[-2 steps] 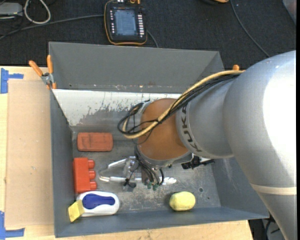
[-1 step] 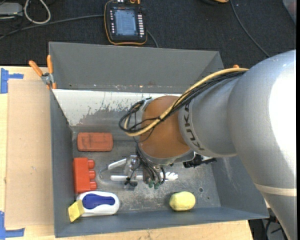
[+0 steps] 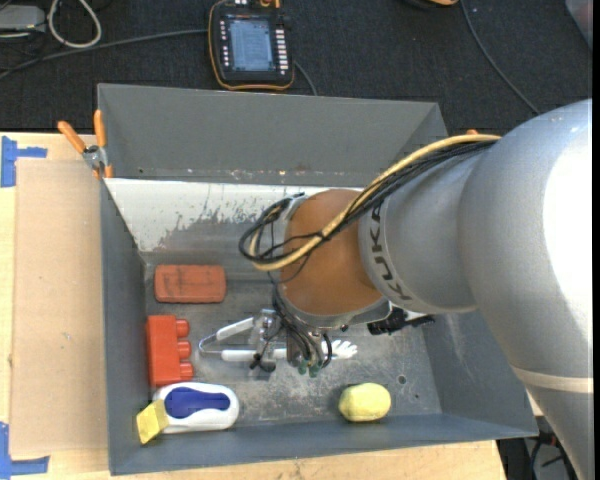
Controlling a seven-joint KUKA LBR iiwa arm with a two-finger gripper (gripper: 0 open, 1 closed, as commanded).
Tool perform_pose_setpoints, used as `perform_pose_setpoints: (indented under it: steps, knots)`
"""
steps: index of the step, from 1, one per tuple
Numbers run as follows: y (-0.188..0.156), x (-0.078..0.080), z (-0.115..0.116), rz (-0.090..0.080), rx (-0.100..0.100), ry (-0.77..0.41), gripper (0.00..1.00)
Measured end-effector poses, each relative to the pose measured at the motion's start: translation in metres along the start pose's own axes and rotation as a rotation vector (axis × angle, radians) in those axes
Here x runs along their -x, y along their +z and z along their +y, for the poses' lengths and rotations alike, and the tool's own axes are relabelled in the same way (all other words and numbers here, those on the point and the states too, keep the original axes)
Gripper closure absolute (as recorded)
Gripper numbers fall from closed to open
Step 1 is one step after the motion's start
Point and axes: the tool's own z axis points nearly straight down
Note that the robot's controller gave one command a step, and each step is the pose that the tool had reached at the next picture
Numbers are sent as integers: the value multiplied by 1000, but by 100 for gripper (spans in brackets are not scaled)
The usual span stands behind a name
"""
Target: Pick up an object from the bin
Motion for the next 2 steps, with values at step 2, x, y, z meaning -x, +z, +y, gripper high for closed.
perform_pose_setpoints:
  steps: [2]
  knots:
    - [-55,-3,-1,9,-3,1,100]
